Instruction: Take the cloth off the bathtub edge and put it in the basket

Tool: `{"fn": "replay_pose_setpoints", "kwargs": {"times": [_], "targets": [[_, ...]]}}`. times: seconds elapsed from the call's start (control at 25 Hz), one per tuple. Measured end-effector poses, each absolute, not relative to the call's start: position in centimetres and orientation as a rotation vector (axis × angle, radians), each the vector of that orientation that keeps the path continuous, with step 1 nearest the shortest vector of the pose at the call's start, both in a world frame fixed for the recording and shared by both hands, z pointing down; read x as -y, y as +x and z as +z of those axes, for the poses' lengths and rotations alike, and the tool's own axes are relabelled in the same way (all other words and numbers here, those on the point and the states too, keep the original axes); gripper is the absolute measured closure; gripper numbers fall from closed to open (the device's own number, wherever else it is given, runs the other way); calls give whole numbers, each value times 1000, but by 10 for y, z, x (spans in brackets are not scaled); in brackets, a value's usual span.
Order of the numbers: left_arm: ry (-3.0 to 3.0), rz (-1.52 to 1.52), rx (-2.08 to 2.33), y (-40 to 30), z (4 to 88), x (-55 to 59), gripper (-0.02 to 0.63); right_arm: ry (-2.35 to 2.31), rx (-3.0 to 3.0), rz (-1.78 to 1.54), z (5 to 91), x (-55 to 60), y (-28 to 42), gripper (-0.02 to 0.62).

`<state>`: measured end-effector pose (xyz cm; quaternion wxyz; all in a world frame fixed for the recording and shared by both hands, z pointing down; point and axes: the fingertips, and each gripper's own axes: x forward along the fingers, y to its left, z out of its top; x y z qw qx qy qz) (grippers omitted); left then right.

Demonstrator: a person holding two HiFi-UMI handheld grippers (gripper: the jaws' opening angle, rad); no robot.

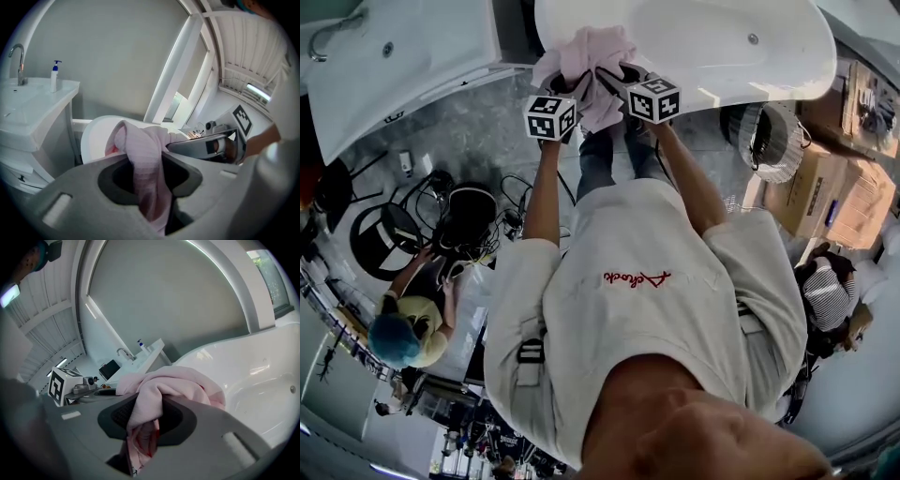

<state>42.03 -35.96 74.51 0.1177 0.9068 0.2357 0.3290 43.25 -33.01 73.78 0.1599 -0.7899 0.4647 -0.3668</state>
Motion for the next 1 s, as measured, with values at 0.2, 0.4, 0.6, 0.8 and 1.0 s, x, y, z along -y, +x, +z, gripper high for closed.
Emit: {"fn": "replay_pose_setpoints", "kwargs": {"times": [0.2,0.4,0.6,0.8,1.0], "targets": [[2727,855,-713,446,701,359,476,-2306,-1339,-931,694,329,457,494],[2774,729,-739,467,656,359,477,-2352,-1354,-802,647,329,477,495],[2818,613,-777,489,615,353,478,-2393,-1354,-679,604,324,498,495],[2866,517,-801,506,576,350,478,-2428,-1356,-571,564,320,514,495],[2908,438,-818,522,541,352,477,-2461,-1372,-482,528,322,529,495]]}}
